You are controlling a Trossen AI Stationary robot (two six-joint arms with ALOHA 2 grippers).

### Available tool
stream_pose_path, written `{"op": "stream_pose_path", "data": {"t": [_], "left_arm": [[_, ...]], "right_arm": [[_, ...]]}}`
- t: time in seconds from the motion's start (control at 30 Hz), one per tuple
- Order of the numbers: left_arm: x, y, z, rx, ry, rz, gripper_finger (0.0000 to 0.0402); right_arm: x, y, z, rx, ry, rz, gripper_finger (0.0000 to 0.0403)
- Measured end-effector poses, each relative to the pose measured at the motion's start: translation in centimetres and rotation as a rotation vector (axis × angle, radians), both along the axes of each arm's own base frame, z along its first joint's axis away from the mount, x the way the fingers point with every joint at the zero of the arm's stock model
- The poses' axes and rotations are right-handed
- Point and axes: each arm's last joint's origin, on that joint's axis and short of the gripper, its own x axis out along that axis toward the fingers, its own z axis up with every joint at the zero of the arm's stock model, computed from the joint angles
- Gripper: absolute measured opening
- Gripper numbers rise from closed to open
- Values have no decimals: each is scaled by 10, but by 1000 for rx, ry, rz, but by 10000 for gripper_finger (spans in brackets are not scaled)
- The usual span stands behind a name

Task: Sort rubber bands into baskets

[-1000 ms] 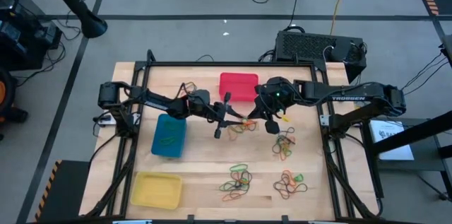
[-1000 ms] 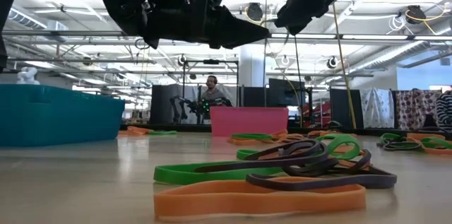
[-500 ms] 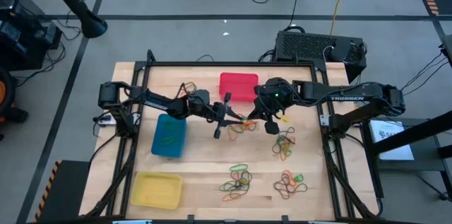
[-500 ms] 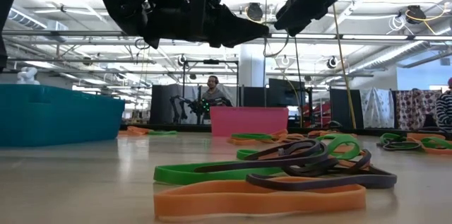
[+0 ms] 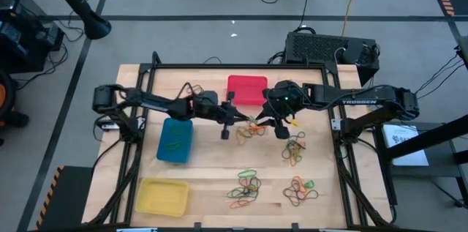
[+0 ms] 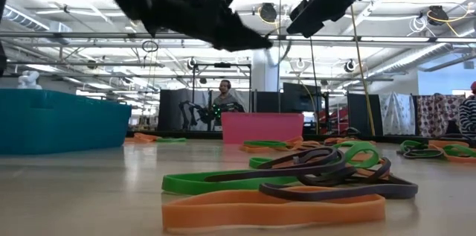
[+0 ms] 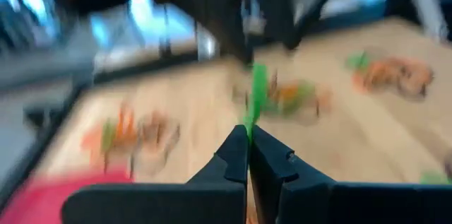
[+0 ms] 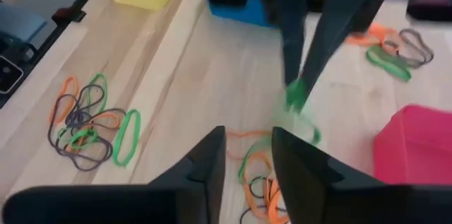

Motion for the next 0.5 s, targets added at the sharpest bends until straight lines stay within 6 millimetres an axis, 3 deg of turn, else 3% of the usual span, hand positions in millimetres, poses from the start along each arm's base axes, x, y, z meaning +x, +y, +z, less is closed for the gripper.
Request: {"op": "stream_pose_path", "data": {"t": [0.2, 0.5], "left_arm": [[-31, -8, 23, -64, 376, 163, 2], [-104, -26, 41, -238, 878, 476, 3]], "right_arm": [[1, 0, -8, -19, 47, 23, 149], [22, -3, -36, -47, 105, 64, 160]]}}
